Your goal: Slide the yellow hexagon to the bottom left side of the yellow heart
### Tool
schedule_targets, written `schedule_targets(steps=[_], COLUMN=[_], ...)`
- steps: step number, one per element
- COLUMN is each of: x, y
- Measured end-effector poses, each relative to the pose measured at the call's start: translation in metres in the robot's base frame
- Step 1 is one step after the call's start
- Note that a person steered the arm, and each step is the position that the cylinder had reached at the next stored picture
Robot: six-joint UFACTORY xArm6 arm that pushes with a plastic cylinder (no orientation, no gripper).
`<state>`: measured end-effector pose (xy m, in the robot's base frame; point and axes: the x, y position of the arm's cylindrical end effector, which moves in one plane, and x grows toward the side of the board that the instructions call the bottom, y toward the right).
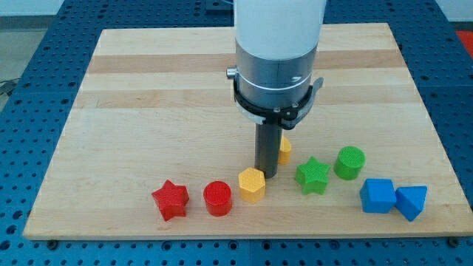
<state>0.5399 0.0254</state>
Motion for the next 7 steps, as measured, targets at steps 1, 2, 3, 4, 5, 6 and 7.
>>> schedule_targets(steps=[1,2,3,4,5,6,7], x=[0.009,-0.007,0.017,0.026,0.028,0.076,0.078], y=[0.003,0.011,0.013,0.010,0.010,0.009,-0.015])
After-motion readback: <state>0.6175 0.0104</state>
